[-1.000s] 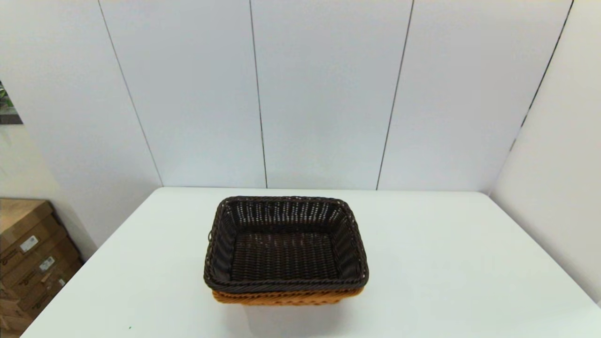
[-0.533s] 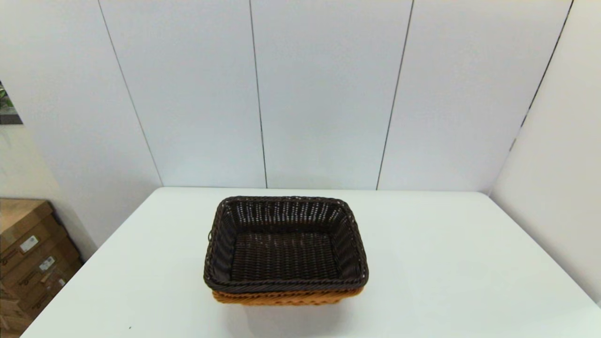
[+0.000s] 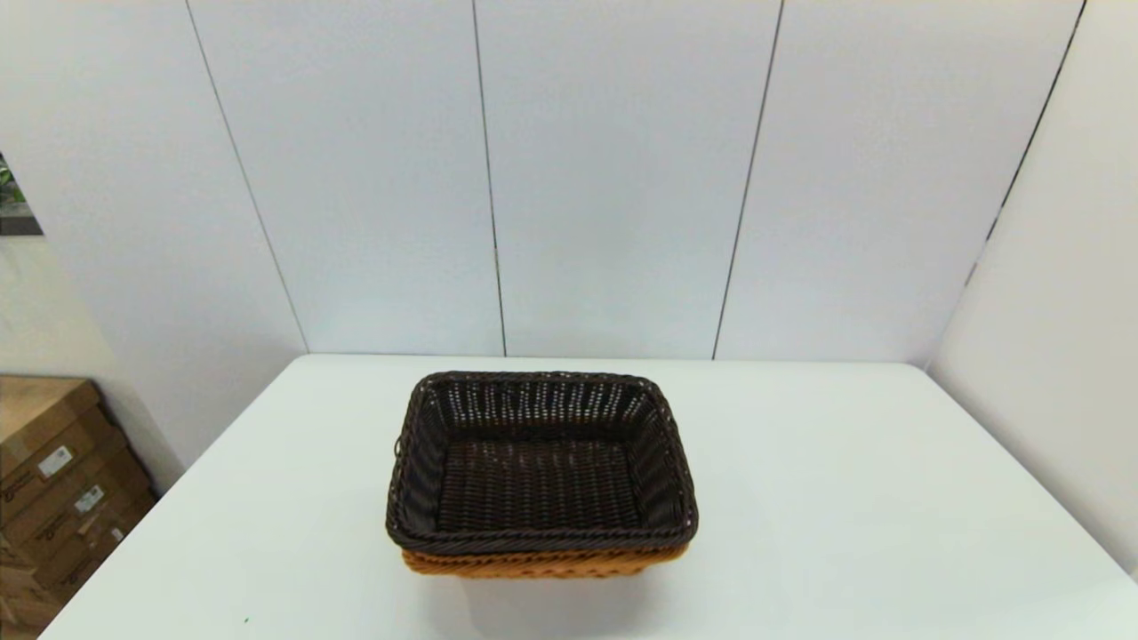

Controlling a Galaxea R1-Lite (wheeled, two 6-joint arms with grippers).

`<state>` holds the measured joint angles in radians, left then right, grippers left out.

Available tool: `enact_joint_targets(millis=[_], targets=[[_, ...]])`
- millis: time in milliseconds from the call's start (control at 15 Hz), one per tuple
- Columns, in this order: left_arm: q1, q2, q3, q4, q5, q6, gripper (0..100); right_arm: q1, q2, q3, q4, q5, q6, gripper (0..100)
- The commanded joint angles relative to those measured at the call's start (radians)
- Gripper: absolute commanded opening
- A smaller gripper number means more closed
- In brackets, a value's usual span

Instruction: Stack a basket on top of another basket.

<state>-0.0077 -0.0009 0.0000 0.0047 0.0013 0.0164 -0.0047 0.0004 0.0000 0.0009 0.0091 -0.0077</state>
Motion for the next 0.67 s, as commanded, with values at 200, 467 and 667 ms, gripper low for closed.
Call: enact_joint_targets(millis=[200, 467, 667], targets=[[0.0, -0.001, 0.002, 0.0, 0.0, 0.0, 100, 0.0, 0.0, 0.0, -0.001, 0.0, 0.0, 100], [0.0, -0.001, 0.002, 0.0, 0.0, 0.0, 100, 0.0, 0.0, 0.0, -0.001, 0.002, 0.0, 100], [0.0, -0.001, 0.002, 0.0, 0.0, 0.0, 100, 0.0, 0.0, 0.0, -0.001, 0.002, 0.0, 100]])
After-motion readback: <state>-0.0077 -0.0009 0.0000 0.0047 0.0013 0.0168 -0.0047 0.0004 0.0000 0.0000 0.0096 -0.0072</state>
